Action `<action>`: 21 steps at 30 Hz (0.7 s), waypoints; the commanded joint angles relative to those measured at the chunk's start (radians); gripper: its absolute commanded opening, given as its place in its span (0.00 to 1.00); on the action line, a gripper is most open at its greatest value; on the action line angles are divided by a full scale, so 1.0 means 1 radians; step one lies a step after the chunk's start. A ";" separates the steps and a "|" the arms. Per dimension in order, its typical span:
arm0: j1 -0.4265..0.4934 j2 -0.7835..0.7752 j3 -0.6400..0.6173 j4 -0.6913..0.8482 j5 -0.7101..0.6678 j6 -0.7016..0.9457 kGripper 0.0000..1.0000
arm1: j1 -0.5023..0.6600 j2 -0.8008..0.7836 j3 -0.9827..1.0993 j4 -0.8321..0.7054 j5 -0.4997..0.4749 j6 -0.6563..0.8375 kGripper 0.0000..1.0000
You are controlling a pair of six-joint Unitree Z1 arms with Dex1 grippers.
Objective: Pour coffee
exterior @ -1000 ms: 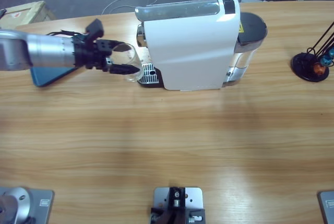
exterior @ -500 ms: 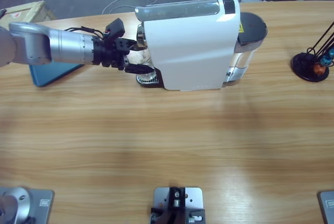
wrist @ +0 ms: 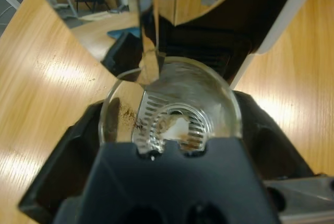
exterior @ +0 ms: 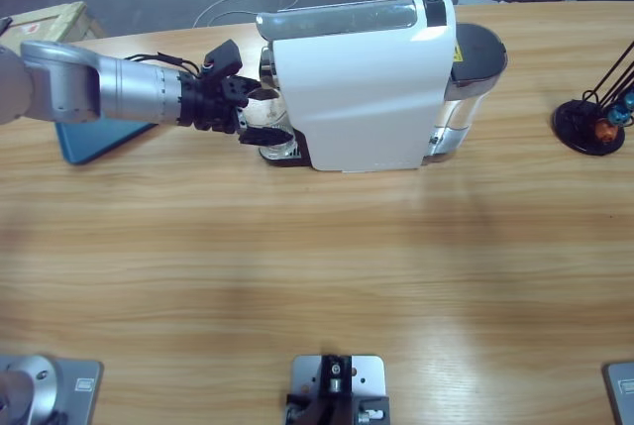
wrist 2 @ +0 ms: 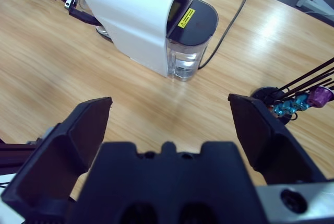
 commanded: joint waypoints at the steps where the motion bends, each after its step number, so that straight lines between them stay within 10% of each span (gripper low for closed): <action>1: 0.019 -0.017 0.055 0.007 0.012 -0.008 0.98 | 0.012 0.019 0.022 -0.024 -0.012 0.001 1.00; 7: 0.093 -0.242 0.144 0.007 0.057 -0.104 0.98 | 0.000 0.036 -0.005 -0.083 -0.061 0.008 1.00; 12: 0.058 -0.433 0.161 0.096 0.244 -0.232 0.98 | -0.239 0.179 -0.179 -0.007 0.001 0.009 0.98; 15: -0.029 -0.535 0.132 0.250 0.502 -0.275 0.98 | -0.415 0.396 -0.444 0.151 0.201 -0.064 0.61; 19: -0.089 -0.602 0.054 0.458 0.669 -0.343 1.00 | -0.501 0.597 -0.750 0.308 0.376 -0.144 0.46; 20: -0.090 -0.608 0.055 0.475 0.670 -0.363 1.00 | -0.503 0.638 -0.805 0.341 0.374 -0.156 0.09; 21: -0.092 -0.610 0.064 0.480 0.670 -0.386 1.00 | -0.503 0.672 -0.840 0.358 0.366 -0.160 0.00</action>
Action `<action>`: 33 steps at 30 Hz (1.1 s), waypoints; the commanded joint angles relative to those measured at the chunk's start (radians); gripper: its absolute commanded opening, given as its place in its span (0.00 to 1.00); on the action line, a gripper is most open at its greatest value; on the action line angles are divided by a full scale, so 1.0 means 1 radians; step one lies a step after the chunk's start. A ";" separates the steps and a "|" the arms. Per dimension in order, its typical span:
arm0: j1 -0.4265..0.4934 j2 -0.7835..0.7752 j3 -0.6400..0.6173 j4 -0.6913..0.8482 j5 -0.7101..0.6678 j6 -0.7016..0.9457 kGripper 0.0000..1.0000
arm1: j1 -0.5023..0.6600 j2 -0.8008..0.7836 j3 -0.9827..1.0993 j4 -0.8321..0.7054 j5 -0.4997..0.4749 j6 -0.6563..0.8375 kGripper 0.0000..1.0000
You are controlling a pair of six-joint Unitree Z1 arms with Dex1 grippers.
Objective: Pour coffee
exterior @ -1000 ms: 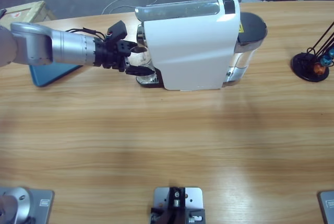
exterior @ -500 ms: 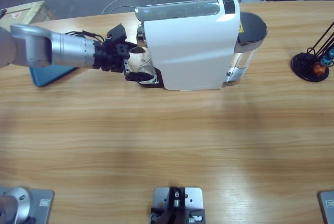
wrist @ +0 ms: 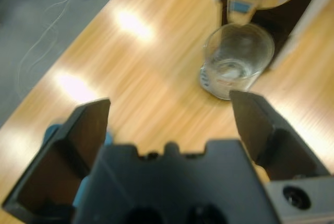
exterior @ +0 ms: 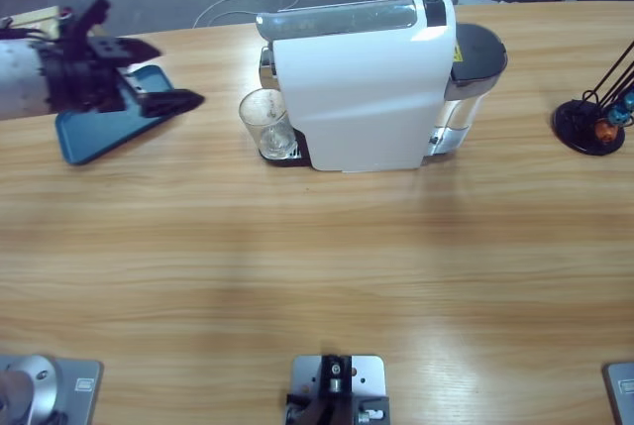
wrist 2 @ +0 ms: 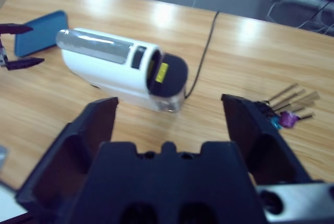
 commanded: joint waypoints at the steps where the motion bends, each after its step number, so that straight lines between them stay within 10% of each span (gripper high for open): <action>1: -0.078 -0.127 -0.032 0.223 0.173 -0.134 1.00 | -0.126 0.423 -0.388 0.215 0.140 -0.102 0.00; 33: -0.092 -0.029 0.007 0.185 0.143 -0.248 1.00 | -0.109 0.748 -0.585 0.315 0.192 -0.121 0.00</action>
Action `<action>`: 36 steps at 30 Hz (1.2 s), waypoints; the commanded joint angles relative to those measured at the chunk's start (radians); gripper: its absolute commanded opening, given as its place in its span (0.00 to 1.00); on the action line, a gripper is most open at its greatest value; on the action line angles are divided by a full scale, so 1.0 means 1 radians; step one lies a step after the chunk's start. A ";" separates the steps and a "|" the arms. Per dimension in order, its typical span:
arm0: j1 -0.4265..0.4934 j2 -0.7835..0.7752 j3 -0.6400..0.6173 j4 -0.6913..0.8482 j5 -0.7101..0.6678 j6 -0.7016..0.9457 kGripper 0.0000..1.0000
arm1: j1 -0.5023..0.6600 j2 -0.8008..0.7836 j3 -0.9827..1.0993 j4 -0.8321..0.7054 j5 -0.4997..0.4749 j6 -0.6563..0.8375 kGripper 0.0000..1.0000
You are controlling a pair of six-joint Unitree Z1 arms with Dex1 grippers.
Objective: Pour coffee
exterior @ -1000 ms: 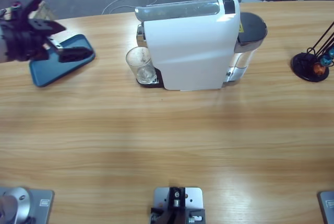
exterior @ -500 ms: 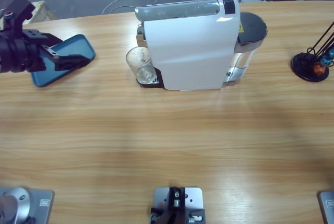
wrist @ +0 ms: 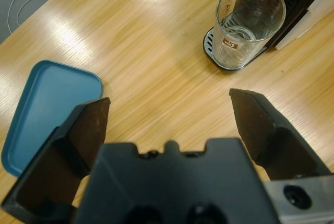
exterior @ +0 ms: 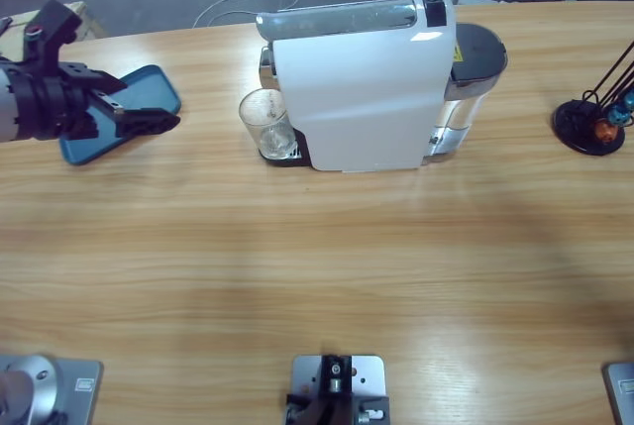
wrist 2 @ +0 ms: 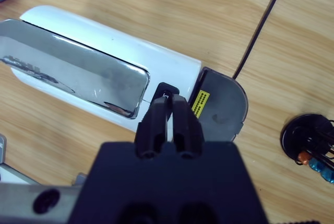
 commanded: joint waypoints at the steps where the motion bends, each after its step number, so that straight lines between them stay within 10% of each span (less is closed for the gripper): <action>1: -0.010 0.038 0.034 -0.011 -0.009 -0.013 1.00 | 0.007 0.074 0.000 0.020 -0.029 -0.032 0.00; 36: -0.010 0.069 0.042 -0.031 -0.011 -0.029 1.00 | 0.030 0.099 -0.004 0.036 -0.031 -0.049 0.00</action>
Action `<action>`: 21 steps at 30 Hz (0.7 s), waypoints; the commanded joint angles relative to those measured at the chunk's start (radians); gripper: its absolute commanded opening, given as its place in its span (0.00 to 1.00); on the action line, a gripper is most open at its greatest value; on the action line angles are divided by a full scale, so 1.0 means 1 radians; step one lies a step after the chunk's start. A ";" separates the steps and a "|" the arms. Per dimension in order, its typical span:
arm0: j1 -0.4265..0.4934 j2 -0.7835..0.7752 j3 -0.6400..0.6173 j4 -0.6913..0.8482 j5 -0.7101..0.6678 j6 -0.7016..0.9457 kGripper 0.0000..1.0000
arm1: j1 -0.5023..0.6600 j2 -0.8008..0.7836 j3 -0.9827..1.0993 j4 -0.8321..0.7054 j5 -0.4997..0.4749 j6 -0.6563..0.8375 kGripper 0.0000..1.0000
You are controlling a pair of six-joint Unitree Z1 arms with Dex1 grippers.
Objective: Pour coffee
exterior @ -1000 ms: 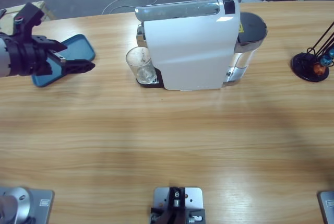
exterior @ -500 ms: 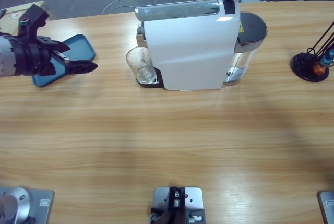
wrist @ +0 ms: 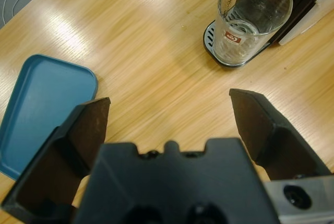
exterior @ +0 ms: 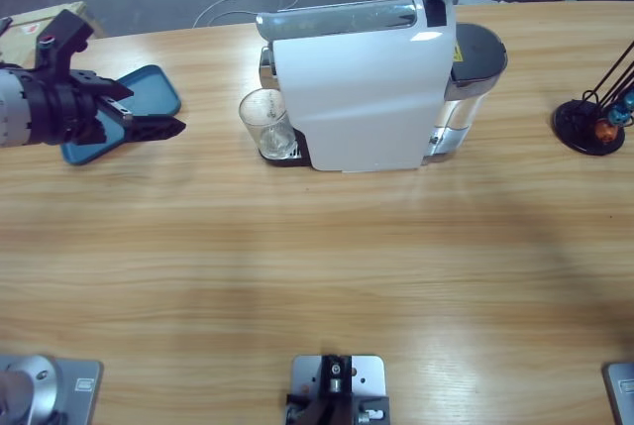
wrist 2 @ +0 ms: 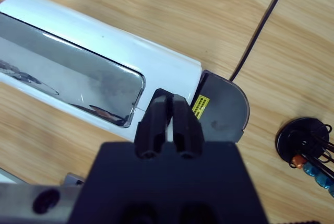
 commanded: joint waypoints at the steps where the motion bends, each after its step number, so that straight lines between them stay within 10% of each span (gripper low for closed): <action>1: -0.010 0.046 0.028 -0.013 -0.011 -0.016 1.00 | 0.019 0.054 0.022 0.019 -0.017 -0.014 0.00; 13: -0.010 0.040 0.035 -0.014 -0.011 -0.022 1.00 | 0.034 0.002 -0.020 0.020 -0.013 -0.049 0.00; 14: -0.010 0.038 0.035 -0.017 -0.011 -0.022 1.00 | 0.035 -0.018 -0.069 0.023 0.007 -0.055 0.36; 15: -0.010 0.037 0.033 -0.018 -0.011 -0.022 1.00 | 0.038 -0.037 -0.105 0.026 0.018 -0.055 0.93; 21: -0.019 0.034 0.027 -0.030 -0.011 -0.023 1.00 | 0.078 -0.086 -0.070 0.042 0.017 -0.036 1.00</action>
